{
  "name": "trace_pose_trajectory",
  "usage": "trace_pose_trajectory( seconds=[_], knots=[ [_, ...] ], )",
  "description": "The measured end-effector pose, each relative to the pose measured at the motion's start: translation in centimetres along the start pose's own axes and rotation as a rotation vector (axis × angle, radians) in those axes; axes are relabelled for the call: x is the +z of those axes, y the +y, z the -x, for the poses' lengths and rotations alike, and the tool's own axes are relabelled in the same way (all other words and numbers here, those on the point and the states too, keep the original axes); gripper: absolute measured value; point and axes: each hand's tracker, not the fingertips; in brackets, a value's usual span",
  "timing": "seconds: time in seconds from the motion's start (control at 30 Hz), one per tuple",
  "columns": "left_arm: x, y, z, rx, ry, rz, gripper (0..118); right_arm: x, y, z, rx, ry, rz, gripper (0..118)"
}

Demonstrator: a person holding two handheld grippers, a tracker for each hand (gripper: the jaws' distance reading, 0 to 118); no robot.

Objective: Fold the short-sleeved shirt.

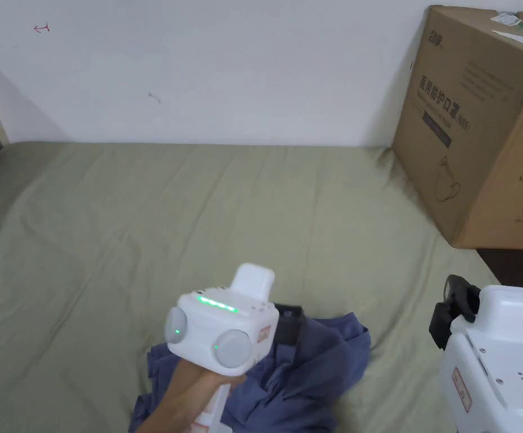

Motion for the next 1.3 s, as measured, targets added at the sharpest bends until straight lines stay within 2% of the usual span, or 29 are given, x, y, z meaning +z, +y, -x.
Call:
trace_pose_trajectory(
  seconds=[0.23, 0.43, 0.47, 0.5, 0.6, 0.63, 0.67, 0.73, 0.93, 1.03, 1.13, 1.3],
  knots=[
    [9.9, 4.4, 3.7, -0.033, 0.203, -0.355, 96, 0.9, 2.0, 1.4, -0.014, 0.023, -0.064, 0],
    [14.1, 3.2, 6.9, -0.038, 0.353, -0.524, 91, 1.5, 3.2, 2.5, -0.013, 0.045, -0.115, 0],
    [14.4, 2.9, 7.2, -0.026, 0.363, -0.528, 82, 1.6, 3.4, 2.6, -0.014, 0.05, -0.12, 0],
    [14.6, 2.5, 7.6, -0.015, 0.362, -0.521, 64, 1.6, 3.5, 2.8, -0.013, 0.056, -0.126, 0],
    [15.1, 1.5, 8.6, 0.026, 0.346, -0.53, 42, 1.9, 3.7, 3.3, -0.007, 0.064, -0.142, 0],
    [15.0, 1.4, 8.9, 0.045, 0.327, -0.52, 13, 1.9, 3.8, 3.4, -0.007, 0.068, -0.144, 0],
    [14.9, 1.3, 9.0, 0.056, 0.306, -0.512, 0, 1.9, 3.9, 3.5, -0.008, 0.072, -0.146, 0],
    [14.6, 1.1, 9.6, 0.098, 0.262, -0.475, 0, 2.0, 4.0, 3.6, -0.01, 0.077, -0.149, 0],
    [13.9, 0.7, 9.6, 0.083, 0.291, -0.446, 0, 1.9, 4.0, 3.8, -0.002, 0.079, -0.153, 0],
    [12.0, 0.0, 10.6, 0.117, 0.298, -0.296, 0, 1.7, 3.8, 3.7, 0.001, 0.08, -0.145, 0],
    [8.7, -2.1, 12.4, 0.222, 0.268, -0.057, 0, 1.5, 3.3, 3.6, 0.002, 0.081, -0.131, 0],
    [4.7, -8.0, 14.5, 0.364, 0.23, 0.12, 0, 1.0, 2.3, 3.4, 0.0, 0.082, -0.103, 0]
  ],
)
